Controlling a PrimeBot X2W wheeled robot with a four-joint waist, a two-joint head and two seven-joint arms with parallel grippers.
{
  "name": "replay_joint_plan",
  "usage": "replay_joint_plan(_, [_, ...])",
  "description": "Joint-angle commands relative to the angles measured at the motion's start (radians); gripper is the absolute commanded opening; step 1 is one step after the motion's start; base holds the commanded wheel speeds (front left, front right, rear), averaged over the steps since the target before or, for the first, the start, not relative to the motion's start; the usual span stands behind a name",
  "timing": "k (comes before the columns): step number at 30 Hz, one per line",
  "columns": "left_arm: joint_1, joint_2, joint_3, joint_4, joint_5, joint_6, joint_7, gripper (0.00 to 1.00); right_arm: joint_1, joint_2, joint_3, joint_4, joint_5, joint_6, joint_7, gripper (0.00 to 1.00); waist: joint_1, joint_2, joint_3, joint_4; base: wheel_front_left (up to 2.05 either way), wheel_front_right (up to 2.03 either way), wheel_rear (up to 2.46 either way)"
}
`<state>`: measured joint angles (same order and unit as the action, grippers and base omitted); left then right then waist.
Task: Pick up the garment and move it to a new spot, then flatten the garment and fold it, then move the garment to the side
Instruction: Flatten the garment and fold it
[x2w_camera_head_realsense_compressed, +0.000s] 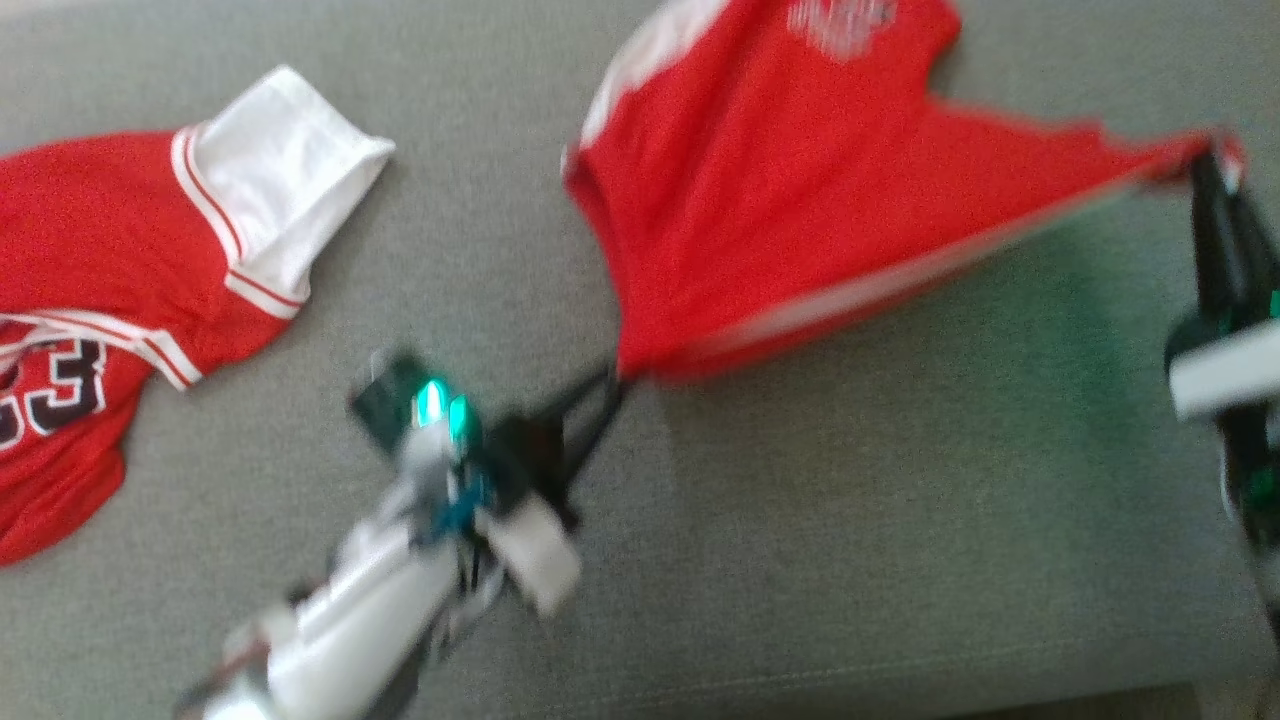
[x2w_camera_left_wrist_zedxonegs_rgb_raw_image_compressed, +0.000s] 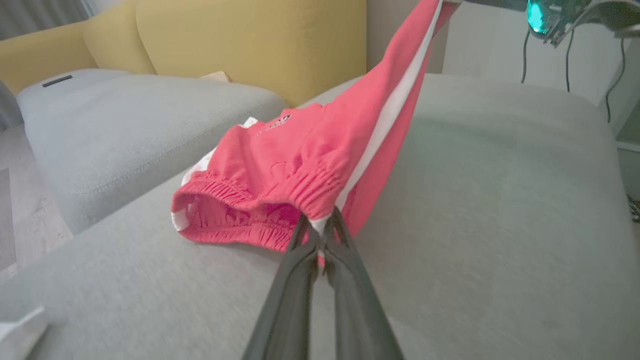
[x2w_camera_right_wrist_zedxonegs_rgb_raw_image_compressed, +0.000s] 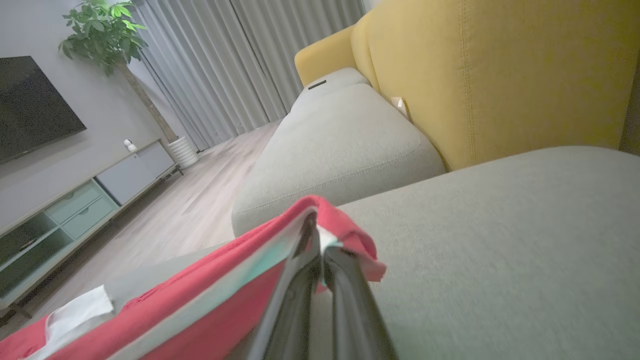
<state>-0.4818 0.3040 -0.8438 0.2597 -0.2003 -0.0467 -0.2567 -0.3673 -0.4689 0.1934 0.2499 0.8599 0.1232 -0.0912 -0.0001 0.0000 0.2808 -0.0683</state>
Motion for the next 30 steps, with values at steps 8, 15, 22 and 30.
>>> replay_joint_plan(8, [0.235, 0.084, 0.037, -0.148, 0.054, 0.099, -0.005, 0.00, 0.377, -0.036, -0.137, -0.303, -0.009, 0.008, 0.121, 0.00, 0.0001, 0.0000, -0.100, -0.016, 0.00, 0.00, 0.00])
replay_joint_plan(15, [0.310, 0.115, 0.060, -0.267, 0.040, 0.103, -0.005, 0.00, 0.588, 0.016, -0.312, -0.595, -0.064, 0.008, 0.311, 0.00, 0.0001, 0.0000, -0.079, 0.022, 0.00, 0.00, 0.00])
replay_joint_plan(22, [0.195, 0.027, 0.044, -0.225, -0.033, -0.012, -0.003, 0.00, 0.533, 0.081, -0.410, -0.625, -0.132, 0.008, 0.500, 0.00, 0.0001, 0.0000, -0.044, 0.097, 0.00, 0.00, 0.00])
replay_joint_plan(30, [0.022, -0.104, 0.052, -0.098, -0.230, -0.073, 0.080, 0.00, 0.315, 0.044, -0.443, -0.506, -0.111, 0.008, 0.668, 0.00, 0.0001, 0.0000, 0.029, 0.163, 0.00, 0.00, 0.00])
